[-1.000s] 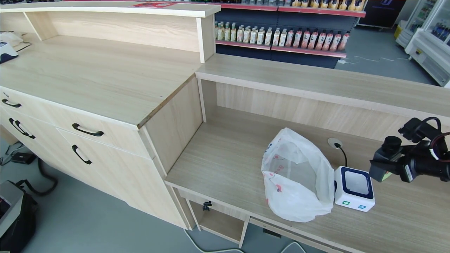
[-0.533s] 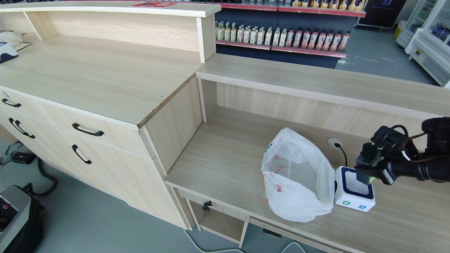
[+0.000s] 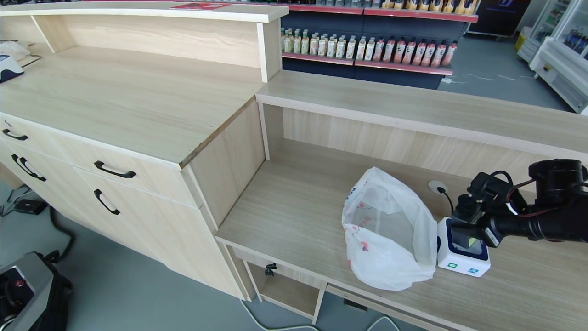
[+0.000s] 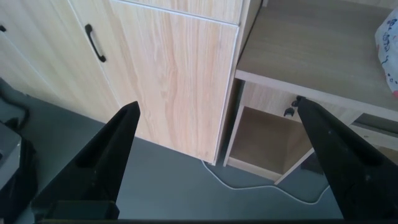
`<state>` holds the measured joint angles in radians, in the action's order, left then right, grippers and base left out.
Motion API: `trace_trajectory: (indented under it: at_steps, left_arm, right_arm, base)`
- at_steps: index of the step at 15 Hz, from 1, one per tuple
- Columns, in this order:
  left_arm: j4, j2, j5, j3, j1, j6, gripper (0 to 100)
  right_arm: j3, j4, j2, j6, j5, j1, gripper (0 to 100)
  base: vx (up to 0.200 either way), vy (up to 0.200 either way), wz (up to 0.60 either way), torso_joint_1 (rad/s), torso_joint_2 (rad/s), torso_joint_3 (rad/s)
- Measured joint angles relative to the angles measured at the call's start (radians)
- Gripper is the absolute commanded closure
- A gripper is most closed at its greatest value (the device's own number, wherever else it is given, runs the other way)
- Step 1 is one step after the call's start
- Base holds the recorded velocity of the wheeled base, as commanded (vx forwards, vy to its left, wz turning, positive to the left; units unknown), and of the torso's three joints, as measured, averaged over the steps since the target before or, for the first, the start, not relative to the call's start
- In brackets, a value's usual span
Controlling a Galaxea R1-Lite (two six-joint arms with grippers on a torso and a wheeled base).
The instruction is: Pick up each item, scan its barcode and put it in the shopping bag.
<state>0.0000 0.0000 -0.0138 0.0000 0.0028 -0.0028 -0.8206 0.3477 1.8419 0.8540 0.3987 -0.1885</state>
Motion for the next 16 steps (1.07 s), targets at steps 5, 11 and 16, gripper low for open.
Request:
trace_trajectory:
  at_steps: [5,11,16]
  left_arm:
    - [0.000,0.000,0.000,0.000,0.000,0.000,0]
    - [0.000,0.000,0.000,0.000,0.000,0.000,0]
    - [0.000,0.000,0.000,0.000,0.000,0.000,0]
  right_arm:
    - [-0.008,0.000,0.018,0.028,-0.025,0.009,100]
    - [-0.020,0.001,0.030,0.031,-0.024,0.019,100]
    - [-0.016,0.001,-0.005,0.023,-0.002,0.005,100]
  base:
    - [0.000,0.000,0.00,0.000,0.00,0.000]
    - [0.000,0.000,0.00,0.000,0.00,0.000]
    - [0.000,0.000,0.00,0.000,0.00,0.000]
